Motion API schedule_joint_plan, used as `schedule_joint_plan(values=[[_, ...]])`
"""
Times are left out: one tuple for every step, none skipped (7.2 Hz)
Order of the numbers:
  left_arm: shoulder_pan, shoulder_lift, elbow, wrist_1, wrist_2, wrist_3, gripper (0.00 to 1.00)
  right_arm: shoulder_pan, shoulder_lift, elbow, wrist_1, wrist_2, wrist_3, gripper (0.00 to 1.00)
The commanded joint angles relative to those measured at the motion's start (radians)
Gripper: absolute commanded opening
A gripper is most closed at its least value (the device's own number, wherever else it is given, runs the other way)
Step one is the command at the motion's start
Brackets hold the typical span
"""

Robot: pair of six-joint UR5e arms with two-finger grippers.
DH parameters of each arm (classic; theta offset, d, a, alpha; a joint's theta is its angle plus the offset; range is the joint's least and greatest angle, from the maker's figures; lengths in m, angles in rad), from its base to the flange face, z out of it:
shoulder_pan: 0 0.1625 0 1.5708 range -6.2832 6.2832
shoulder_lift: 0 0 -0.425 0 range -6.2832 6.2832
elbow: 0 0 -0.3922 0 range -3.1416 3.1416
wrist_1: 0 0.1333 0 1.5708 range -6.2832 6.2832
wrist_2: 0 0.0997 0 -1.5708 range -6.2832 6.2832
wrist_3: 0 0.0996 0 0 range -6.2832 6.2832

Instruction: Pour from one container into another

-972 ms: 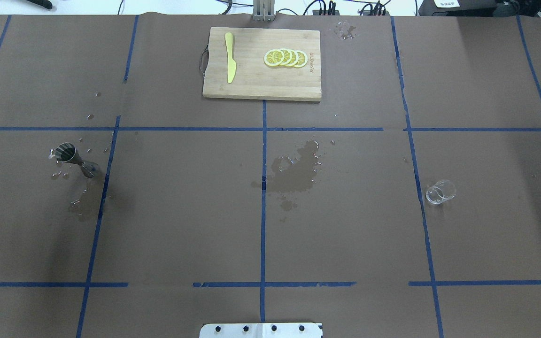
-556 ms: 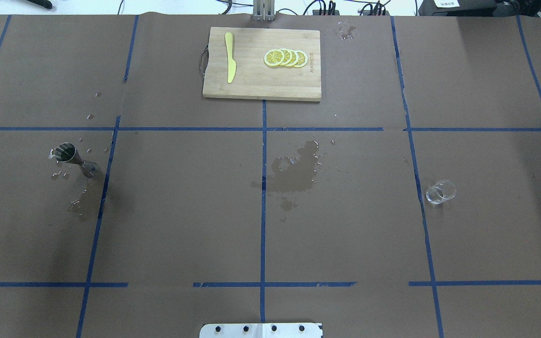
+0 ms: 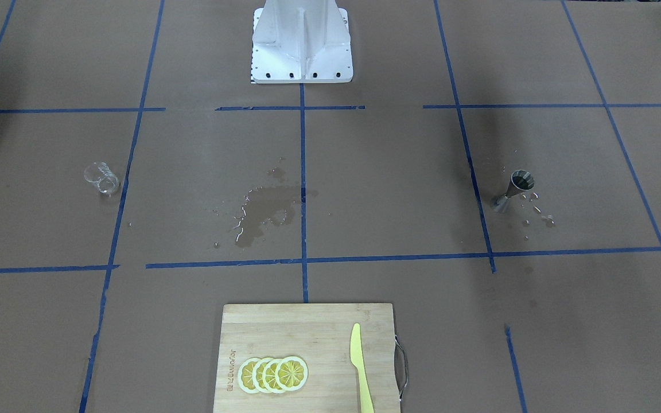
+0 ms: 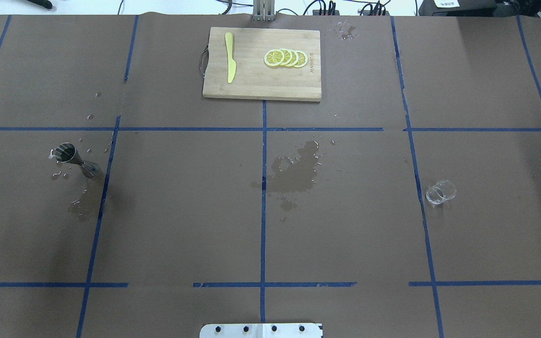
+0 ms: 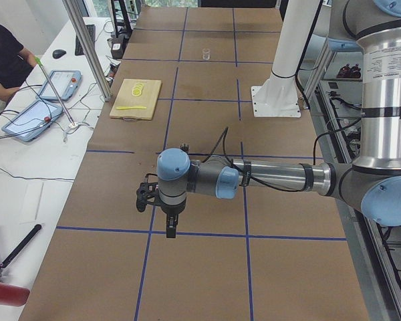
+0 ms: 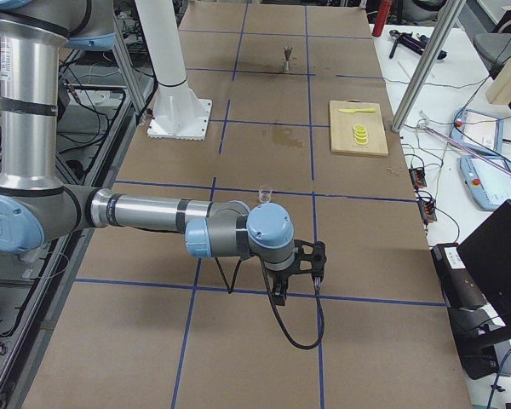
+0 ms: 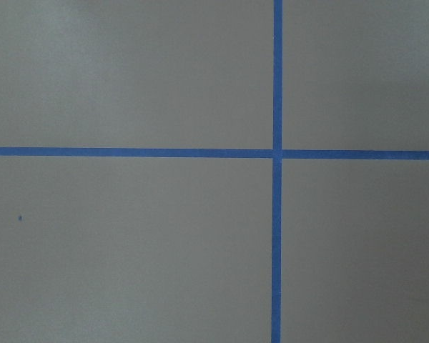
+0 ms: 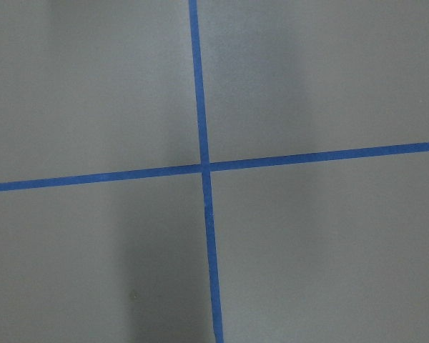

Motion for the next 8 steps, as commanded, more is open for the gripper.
schedule_joint_plan(values=[[0.002,-0.003,0.011,-0.006,-0.008,0.0,1.0,-0.061,0.006,-0.003,0.003,-0.003,0.005,1.0],[0.002,-0.003,0.011,-0.006,-0.008,0.002,1.0,-0.062,0.008,-0.003,0.003,-0.006,0.004,1.0],[0.002,-0.003,0.01,-0.008,-0.008,0.002,1.0,-0.062,0.009,-0.004,0.003,-0.014,0.002,1.0],[0.002,-0.003,0.008,-0.021,-0.01,0.002,1.0,-0.063,0.009,-0.004,0.003,-0.014,0.002,1.0],[0.002,-0.003,0.013,-0.028,-0.011,0.049,1.0,-0.063,0.009,-0.004,0.004,-0.014,0.002,1.0],[0.003,-0.003,0.019,-0.02,-0.011,0.092,1.0,-0.063,0.009,-0.003,0.004,-0.014,0.002,1.0],[0.003,-0.003,0.02,-0.02,-0.013,0.092,1.0,-0.063,0.009,-0.003,0.006,-0.014,0.001,1.0],[0.003,-0.003,0.02,-0.022,-0.013,0.092,1.0,-0.063,0.008,-0.003,0.007,-0.014,0.001,1.0]])
